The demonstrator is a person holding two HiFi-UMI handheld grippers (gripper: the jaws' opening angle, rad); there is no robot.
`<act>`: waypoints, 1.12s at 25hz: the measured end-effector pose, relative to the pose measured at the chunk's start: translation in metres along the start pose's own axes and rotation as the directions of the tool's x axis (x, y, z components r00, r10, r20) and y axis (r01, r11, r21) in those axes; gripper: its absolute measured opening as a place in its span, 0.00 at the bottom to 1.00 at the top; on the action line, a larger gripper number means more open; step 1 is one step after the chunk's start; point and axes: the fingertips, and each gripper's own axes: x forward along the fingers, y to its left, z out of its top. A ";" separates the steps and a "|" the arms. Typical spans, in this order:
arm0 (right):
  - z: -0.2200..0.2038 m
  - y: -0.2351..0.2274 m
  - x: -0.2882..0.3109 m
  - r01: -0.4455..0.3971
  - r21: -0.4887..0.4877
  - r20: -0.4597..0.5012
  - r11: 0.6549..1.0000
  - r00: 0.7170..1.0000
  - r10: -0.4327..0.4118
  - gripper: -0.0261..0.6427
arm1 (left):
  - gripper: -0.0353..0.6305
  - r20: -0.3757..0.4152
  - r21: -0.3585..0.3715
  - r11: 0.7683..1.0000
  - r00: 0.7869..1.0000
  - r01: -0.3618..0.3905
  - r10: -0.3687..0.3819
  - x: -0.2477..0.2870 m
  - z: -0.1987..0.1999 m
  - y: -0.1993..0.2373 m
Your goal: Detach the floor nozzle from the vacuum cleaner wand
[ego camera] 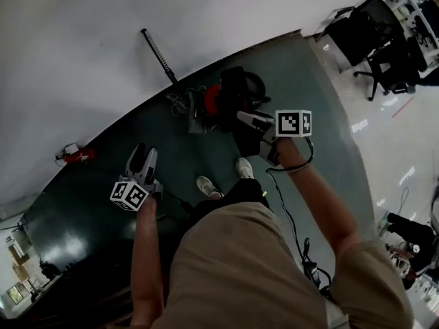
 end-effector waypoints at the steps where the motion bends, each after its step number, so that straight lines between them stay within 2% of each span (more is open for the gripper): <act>1: 0.002 -0.003 0.004 -0.007 0.003 -0.007 1.000 1.000 0.007 0.33 | 0.44 -0.008 0.004 1.000 1.000 -0.005 0.005 0.005 -0.004 0.001; 11: -0.017 -0.033 0.008 0.025 0.038 -0.080 0.999 0.997 -0.022 0.33 | 0.44 -0.159 0.017 0.999 0.987 0.042 -0.039 0.046 -0.047 -0.029; 18: -0.030 -0.042 0.014 0.011 0.055 -0.155 0.998 0.988 -0.003 0.33 | 0.44 -0.261 0.034 0.997 0.963 0.071 -0.060 0.064 -0.076 -0.057; 25: -0.035 -0.047 0.020 -0.006 0.020 -0.238 1.000 0.971 0.010 0.33 | 0.44 -0.317 0.058 0.993 0.945 0.102 -0.078 0.082 -0.087 -0.069; 28: -0.036 -0.050 0.022 -0.004 0.027 -0.239 1.000 0.971 0.011 0.33 | 0.44 -0.312 0.057 0.992 0.946 0.112 -0.089 0.087 -0.083 -0.070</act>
